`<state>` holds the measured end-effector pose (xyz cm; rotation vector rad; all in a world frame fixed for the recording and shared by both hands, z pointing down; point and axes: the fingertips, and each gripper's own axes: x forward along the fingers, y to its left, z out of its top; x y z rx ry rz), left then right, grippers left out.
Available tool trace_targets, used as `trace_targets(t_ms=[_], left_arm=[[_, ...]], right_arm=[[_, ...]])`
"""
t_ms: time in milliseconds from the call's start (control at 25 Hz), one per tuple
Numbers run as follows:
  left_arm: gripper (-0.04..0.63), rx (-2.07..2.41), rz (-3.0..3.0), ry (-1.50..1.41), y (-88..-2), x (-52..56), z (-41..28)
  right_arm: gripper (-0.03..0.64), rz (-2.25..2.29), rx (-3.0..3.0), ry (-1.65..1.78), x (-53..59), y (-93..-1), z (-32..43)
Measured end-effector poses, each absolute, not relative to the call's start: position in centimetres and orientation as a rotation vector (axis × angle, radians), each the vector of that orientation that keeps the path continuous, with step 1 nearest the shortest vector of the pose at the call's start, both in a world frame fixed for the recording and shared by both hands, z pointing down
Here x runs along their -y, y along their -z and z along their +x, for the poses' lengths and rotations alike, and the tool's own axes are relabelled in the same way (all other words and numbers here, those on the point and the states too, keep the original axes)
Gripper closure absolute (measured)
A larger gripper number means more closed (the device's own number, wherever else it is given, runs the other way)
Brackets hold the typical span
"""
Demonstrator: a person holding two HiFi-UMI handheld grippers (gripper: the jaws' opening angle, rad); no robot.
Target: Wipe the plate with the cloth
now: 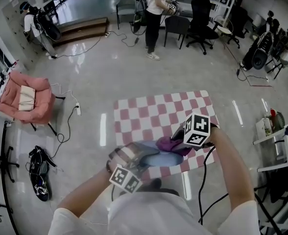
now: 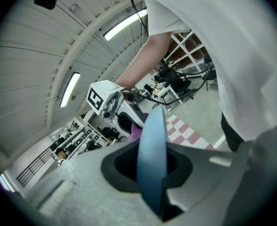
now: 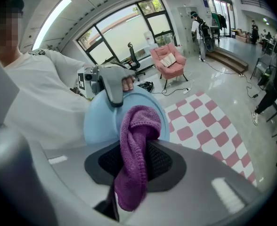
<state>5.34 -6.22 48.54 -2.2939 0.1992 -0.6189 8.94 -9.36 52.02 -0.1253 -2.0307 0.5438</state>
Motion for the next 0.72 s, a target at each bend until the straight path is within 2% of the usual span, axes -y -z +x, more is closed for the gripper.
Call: trace_targets(t_ms=[720], left_arm=[[0.557, -0.172, -2.268, 0.603, -48.9, 6.0, 6.1]], right_arm=[[0.503, -0.258, 2.117, -0.631, 9.1, -49.9, 5.5]])
